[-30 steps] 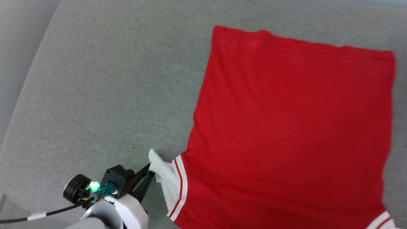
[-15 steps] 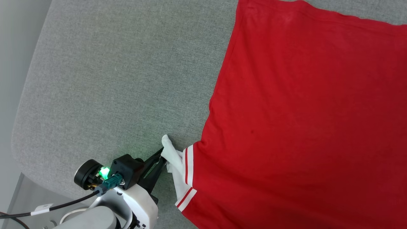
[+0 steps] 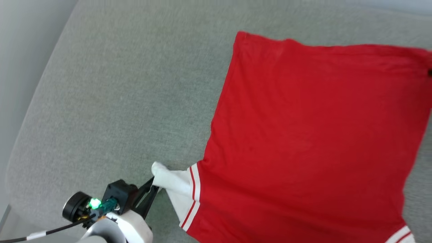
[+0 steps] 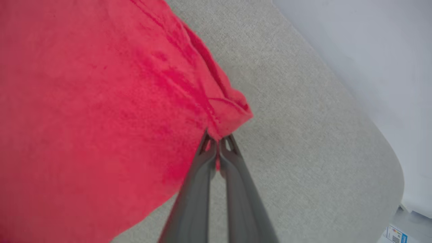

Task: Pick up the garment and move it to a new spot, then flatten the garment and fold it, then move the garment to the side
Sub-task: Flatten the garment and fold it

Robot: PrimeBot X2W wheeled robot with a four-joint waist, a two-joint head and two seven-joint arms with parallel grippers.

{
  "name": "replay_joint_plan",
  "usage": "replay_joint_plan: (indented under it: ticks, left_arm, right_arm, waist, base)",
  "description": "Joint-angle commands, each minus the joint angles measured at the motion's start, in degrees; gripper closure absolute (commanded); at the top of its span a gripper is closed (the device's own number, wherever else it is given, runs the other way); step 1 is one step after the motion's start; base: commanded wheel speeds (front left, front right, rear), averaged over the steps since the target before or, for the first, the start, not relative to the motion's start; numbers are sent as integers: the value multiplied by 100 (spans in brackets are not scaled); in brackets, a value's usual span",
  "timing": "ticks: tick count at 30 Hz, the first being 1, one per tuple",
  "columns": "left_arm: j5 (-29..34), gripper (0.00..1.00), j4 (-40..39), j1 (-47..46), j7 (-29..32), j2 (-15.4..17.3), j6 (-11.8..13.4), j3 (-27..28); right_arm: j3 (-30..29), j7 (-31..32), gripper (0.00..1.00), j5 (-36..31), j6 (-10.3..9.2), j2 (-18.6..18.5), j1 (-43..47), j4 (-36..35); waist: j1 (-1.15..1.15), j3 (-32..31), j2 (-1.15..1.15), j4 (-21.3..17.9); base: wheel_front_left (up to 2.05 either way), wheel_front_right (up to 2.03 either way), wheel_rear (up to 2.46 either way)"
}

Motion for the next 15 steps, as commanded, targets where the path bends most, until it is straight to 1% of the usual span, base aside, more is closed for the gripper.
replay_joint_plan:
  ticks: [1,4,5,7,12,15]
  left_arm:
    - [-47,100,-21,115,-11,63,41,-19]
    - [-127,100,-74,285,-26,169,99,-23]
    - [-127,100,-74,285,-26,169,99,-23]
    - [-163,100,-99,378,-28,250,131,-27]
    - [-254,100,-170,583,-49,384,227,-35]
    - [-305,100,-214,693,-70,464,291,-29]
  right_arm:
    - [110,-119,100,86,-4,-168,173,-187]
    - [317,-314,100,288,-5,-592,447,-659]
    - [317,-314,100,288,-5,-592,447,-659]
    - [409,-440,100,418,-4,-894,700,-964]
    - [461,-711,100,788,-5,-1653,1740,-1500]
    - [419,-975,100,1025,-4,-1918,2557,-1596]
  waist:
    - [0,-450,0,-372]
    - [0,-721,0,-599]
    - [0,-721,0,-599]
    - [0,-866,0,-752]
    - [0,-1113,0,-1120]
    - [0,-1196,0,-1321]
  base:
    - [0,0,0]
    - [0,0,0]
    - [0,0,0]
    - [0,0,0]
    - [0,0,0]
    - [0,0,0]
